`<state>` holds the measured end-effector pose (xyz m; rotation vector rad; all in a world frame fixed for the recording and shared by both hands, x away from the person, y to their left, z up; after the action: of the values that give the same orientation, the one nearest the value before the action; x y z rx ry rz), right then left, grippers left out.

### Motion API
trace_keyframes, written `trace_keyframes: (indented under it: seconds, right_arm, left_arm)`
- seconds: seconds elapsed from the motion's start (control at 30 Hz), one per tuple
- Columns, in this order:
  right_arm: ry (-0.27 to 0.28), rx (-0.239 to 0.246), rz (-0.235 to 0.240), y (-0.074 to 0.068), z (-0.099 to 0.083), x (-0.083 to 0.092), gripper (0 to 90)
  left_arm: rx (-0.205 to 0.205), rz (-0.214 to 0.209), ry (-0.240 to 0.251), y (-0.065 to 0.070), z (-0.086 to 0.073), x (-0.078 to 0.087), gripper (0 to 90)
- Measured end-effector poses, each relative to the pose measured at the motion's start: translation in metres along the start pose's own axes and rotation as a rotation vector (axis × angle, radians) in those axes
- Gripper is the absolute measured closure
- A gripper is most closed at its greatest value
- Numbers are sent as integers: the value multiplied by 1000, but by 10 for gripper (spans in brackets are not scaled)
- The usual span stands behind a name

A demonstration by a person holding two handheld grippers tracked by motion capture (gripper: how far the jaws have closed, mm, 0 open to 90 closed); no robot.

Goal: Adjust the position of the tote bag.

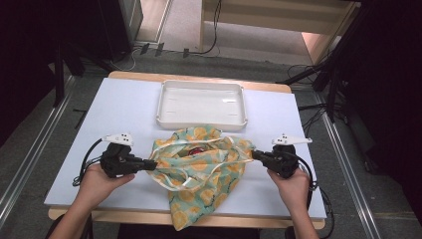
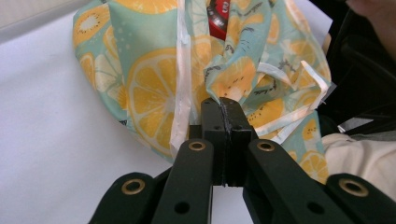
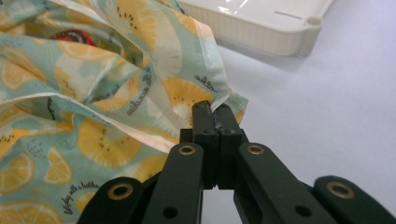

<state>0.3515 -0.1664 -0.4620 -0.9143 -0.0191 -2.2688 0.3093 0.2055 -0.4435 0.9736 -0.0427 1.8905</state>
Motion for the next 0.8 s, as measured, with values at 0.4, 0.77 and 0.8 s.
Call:
trace_keyframes:
  seconds: [0.4, 0.77, 0.8]
  right_arm:
    - [2, -12, 29, -1, -11, 6, 691]
    - [79, 62, 51, -13, 16, 32, 654]
    - [75, 69, 55, -16, 20, 32, 691]
  left_arm:
    - [18, 7, -23, -1, -7, -7, 798]
    - [-2, 46, 65, 0, 10, 11, 585]
    - [2, 48, 62, -1, 13, 11, 596]
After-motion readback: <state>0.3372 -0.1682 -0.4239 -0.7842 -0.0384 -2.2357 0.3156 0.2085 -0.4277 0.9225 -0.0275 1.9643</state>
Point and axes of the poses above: each handheld gripper's, and its own axes: x roughly backward along the jaws, z roughly out of its top, y roughly to its right, the point moved 7 cm from there along -x, roughly forward along the jaws
